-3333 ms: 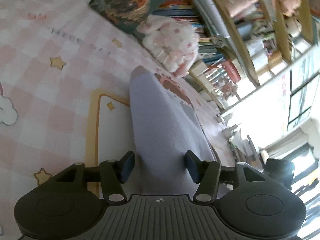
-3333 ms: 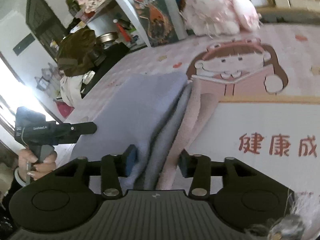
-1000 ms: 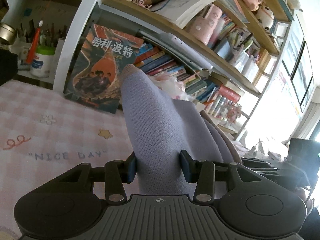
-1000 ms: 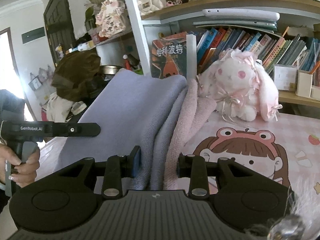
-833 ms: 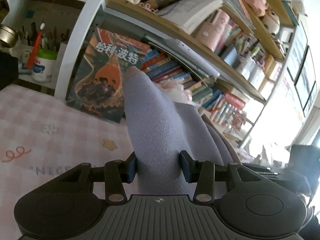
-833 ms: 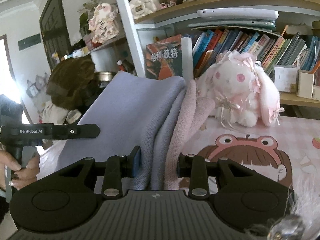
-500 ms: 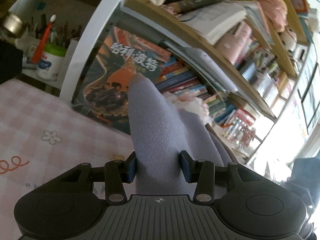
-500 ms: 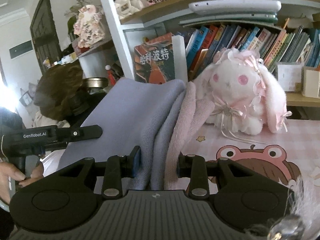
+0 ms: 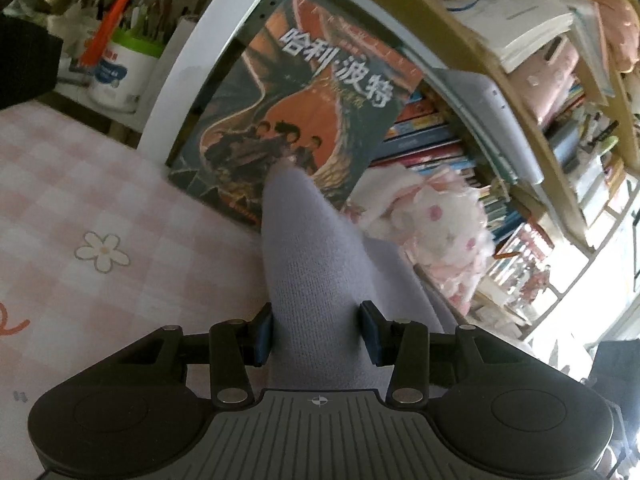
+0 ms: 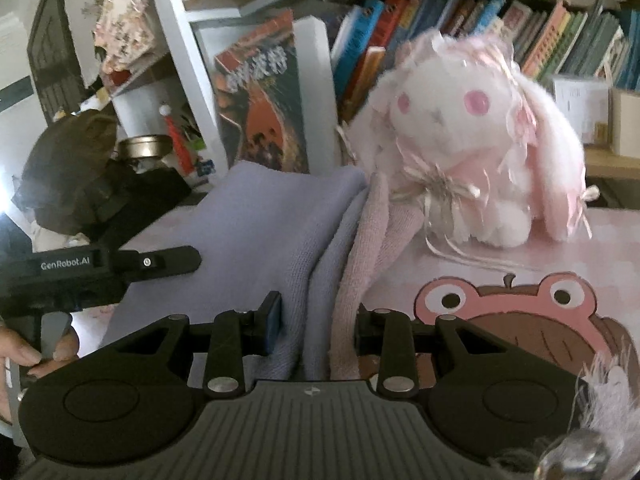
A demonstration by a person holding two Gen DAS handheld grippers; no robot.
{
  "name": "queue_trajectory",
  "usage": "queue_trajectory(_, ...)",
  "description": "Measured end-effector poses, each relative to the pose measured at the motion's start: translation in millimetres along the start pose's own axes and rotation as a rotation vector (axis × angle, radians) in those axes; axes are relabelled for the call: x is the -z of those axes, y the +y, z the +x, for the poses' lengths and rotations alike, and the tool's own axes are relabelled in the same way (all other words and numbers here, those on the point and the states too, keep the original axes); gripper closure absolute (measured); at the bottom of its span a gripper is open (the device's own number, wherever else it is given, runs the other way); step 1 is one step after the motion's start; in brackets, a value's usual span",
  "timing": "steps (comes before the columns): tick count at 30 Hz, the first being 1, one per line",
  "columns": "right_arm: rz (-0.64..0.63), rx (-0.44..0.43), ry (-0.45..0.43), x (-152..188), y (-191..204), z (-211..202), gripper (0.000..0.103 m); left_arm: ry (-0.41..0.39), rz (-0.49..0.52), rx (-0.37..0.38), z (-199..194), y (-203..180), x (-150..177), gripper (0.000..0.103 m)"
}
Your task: Fold clothes
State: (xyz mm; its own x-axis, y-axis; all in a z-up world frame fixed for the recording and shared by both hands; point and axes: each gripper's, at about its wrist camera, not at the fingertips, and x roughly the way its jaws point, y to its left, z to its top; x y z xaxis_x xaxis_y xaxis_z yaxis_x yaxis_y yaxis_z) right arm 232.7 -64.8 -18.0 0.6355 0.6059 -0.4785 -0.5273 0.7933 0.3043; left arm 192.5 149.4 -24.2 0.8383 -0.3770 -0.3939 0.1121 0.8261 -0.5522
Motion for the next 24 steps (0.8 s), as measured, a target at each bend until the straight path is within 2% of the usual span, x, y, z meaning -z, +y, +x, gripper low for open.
queue_trajectory(12,0.147,-0.075,-0.007,11.1,-28.1,7.5,0.062,-0.035,-0.084,0.016,2.0,18.5,10.2,0.055)
queue_trajectory(16,0.238,-0.094,0.002,13.8,-40.0,8.2,0.050,-0.100,-0.055,0.011,-7.7,17.6,12.8,0.048)
queue_trajectory(20,0.206,-0.073,-0.018,15.1,-35.4,0.6,0.043,-0.174,-0.027,0.017,-18.4,15.6,13.7,0.044)
queue_trajectory(24,0.175,-0.051,-0.039,16.4,-30.7,-7.0,0.033,-0.210,-0.010,-0.003,-26.3,11.7,13.5,0.042)
